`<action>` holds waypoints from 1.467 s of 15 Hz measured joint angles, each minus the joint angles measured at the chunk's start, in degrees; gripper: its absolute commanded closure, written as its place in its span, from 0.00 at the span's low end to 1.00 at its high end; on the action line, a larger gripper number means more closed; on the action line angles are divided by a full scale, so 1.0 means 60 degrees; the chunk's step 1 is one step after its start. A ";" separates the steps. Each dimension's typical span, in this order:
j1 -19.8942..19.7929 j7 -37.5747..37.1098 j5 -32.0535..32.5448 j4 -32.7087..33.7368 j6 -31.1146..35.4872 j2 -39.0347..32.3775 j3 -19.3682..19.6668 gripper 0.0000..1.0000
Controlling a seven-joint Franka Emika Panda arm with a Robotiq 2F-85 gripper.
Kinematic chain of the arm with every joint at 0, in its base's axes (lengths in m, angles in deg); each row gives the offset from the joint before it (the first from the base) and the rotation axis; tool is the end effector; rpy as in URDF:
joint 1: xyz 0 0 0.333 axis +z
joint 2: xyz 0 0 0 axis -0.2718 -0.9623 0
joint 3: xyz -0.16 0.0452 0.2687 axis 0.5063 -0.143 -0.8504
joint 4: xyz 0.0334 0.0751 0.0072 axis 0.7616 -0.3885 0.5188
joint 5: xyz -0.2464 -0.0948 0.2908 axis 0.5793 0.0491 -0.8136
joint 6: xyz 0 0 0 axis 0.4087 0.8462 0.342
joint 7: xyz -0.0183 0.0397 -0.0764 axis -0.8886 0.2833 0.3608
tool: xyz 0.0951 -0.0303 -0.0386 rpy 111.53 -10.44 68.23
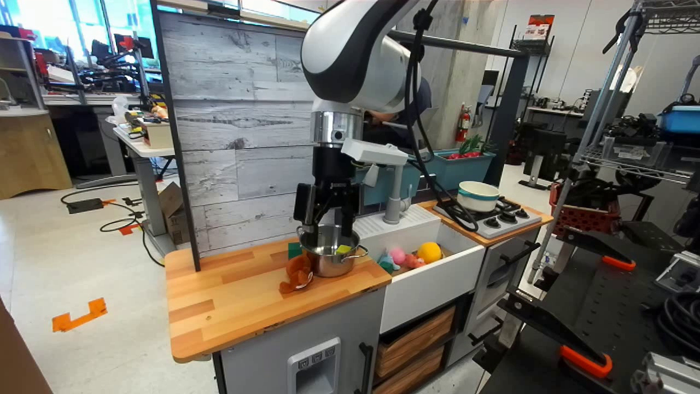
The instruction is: Put the brown doll in the silver pot
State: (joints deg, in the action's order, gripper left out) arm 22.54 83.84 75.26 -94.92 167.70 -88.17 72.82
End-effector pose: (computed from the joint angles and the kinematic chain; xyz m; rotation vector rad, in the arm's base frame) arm 0.6744 0.1610 0.0864 -2.9470 -0.3018 0.2501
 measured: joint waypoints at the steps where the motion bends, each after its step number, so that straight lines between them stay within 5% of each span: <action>1: 0.0004 -0.0033 -0.0010 -0.0001 0.0309 -0.0055 -0.0002 0.00; 5: -0.0020 -0.0057 -0.0062 -0.0006 0.1685 -0.0442 -0.0012 0.00; 16: -0.0022 -0.0159 -0.0039 0.0289 0.1801 -0.1164 -0.0012 0.00; 22: -0.0023 -0.0279 -0.0022 0.0511 0.2867 -0.0819 0.0001 0.00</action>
State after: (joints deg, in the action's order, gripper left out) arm 22.40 82.17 75.12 -91.85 184.90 -93.08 72.83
